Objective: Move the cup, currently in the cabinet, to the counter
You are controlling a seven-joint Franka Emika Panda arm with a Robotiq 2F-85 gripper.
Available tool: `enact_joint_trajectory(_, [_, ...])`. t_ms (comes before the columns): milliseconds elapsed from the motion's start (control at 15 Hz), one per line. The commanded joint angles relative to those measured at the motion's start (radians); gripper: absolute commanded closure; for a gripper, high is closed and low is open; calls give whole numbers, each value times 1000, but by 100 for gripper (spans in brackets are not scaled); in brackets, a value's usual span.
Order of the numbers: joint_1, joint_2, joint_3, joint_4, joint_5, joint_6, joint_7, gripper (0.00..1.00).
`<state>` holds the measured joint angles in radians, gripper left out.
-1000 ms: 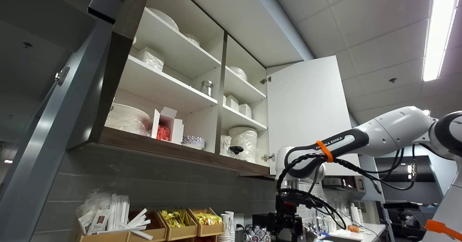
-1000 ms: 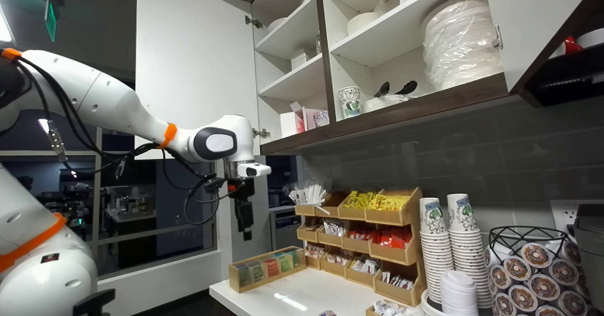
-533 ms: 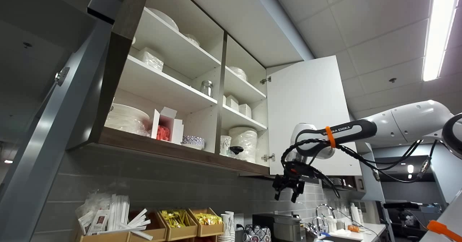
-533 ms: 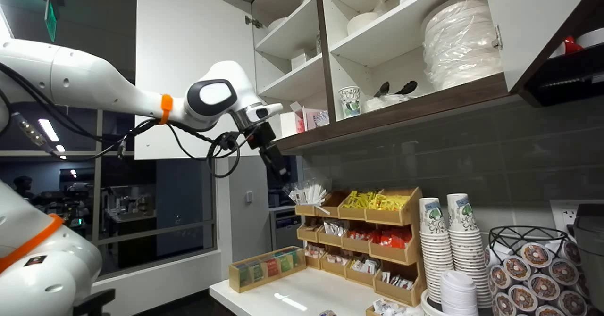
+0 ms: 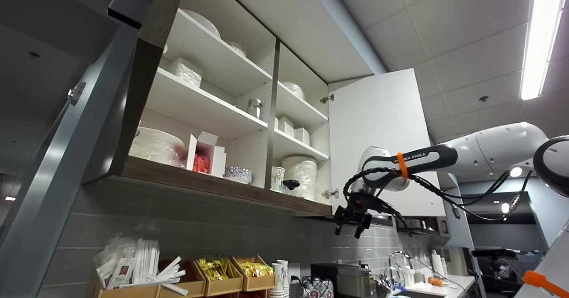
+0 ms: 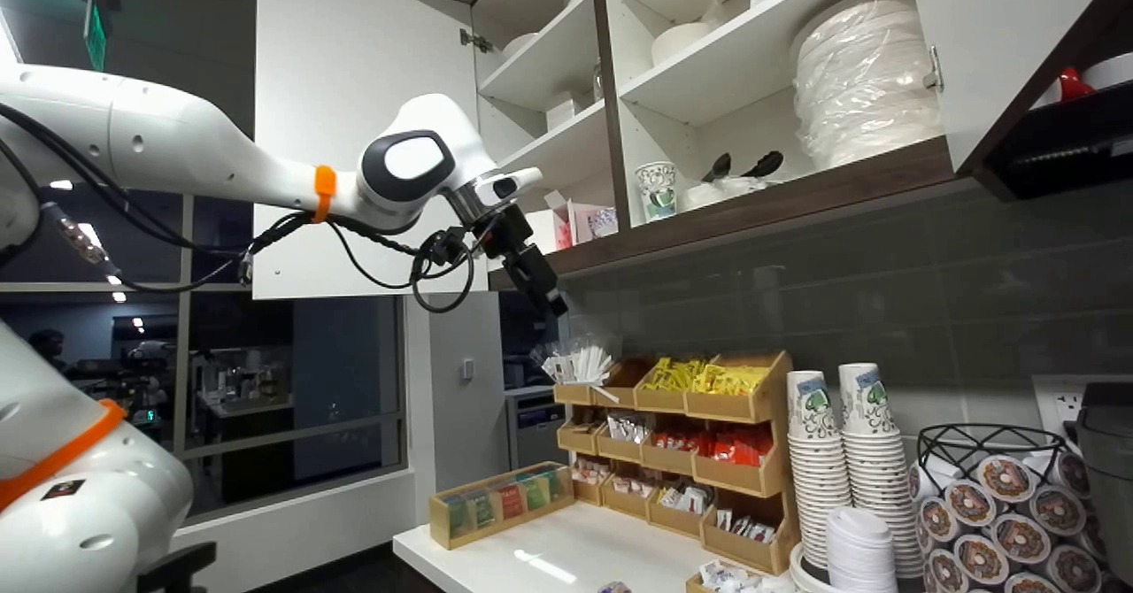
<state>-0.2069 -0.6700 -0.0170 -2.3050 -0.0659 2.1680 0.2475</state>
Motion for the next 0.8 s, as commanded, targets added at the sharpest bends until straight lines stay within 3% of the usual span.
enact_joint_trajectory(0, [5,1,-3,3,-3,-3,2,0])
enact_joint_trajectory(267, [-29,26,-25,102,-19,62,9,0])
enact_joint_trajectory(733, [13,205,-99,461,6,95,-151,0])
